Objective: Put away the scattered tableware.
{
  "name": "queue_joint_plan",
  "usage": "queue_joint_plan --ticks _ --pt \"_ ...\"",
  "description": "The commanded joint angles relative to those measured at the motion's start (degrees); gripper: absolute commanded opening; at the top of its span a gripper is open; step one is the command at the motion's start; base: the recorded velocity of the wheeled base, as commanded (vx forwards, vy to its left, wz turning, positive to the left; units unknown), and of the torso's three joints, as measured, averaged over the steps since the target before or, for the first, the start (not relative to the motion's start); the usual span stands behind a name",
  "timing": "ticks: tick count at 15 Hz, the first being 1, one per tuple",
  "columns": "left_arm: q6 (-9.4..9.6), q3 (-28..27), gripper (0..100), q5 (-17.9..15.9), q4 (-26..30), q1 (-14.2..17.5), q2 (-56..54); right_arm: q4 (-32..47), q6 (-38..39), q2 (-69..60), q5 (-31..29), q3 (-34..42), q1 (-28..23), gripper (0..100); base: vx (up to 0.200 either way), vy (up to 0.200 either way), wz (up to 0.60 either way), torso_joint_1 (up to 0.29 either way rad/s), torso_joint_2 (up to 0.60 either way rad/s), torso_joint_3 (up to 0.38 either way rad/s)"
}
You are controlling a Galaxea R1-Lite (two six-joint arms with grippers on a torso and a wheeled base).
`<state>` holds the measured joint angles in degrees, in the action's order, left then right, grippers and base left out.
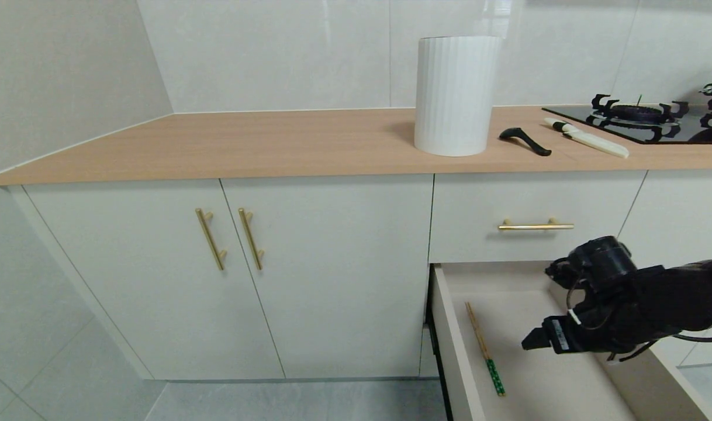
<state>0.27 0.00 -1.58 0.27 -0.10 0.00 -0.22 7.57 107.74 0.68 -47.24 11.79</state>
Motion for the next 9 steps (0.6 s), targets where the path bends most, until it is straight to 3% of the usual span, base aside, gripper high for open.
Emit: queue_joint_plan --ticks 1,6,9 --pt "0.0 0.0 100 0.0 0.0 0.0 0.0 0.1 -1.3 -5.2 0.3 0.4 -2.4 100 0.0 0.0 0.0 0.0 0.0 0.0" --pt "0.0 0.0 100 0.0 0.0 0.0 0.0 0.2 -2.7 -8.6 0.4 1.4 -2.5 100 0.0 0.0 0.0 -0.001 -0.01 -0.011" --pt "0.0 0.0 100 0.0 0.0 0.0 0.0 0.5 -2.8 -9.4 0.3 2.1 -2.4 100 0.0 0.0 0.0 0.025 -0.19 -0.282"
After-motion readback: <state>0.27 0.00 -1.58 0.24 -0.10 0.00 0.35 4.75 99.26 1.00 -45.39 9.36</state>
